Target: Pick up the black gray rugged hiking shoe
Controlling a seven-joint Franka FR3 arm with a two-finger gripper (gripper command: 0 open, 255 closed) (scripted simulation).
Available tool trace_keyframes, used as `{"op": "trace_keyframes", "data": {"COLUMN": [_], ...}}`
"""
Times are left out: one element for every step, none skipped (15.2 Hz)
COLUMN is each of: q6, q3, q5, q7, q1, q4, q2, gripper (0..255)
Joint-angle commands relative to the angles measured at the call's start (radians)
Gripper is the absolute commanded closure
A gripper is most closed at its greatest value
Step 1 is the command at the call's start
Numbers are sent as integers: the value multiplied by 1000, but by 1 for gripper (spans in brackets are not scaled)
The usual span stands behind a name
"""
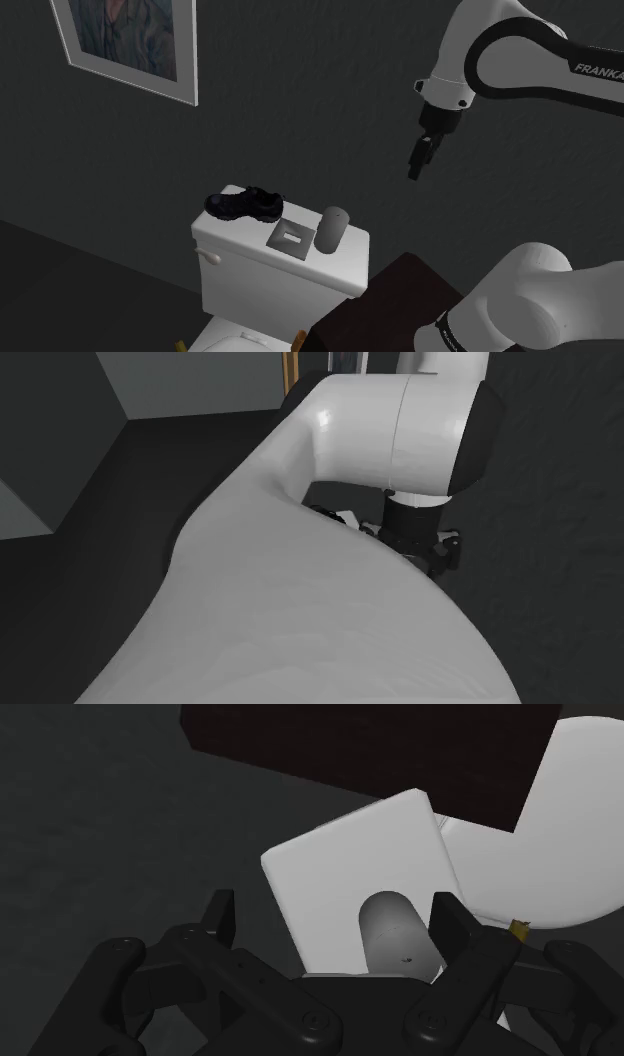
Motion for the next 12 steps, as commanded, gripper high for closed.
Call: {"op": "trace_keyframes", "data": {"q6": [0, 23, 47, 70, 93, 116, 140, 162, 185, 207, 229, 250], "q3": [0, 11, 23, 34, 45, 56, 67, 77, 88, 98, 108, 117], "q5": [0, 15, 30, 44, 58, 71, 83, 94, 105, 115, 125, 133], "q7": [0, 23, 45, 67, 88, 109, 129, 150, 170, 189, 209, 228], "q1": [0, 3, 6, 8, 11, 14, 16, 18, 21, 23, 25, 27], "q4": [0, -1, -1, 0, 3, 7, 12, 19, 27, 36, 46, 58], "q2": [0, 24, 49, 74, 101, 129, 158, 187, 217, 248, 280, 313], "gripper": [0, 0, 0, 0, 0, 0, 0, 0, 0, 0, 0, 0]}}
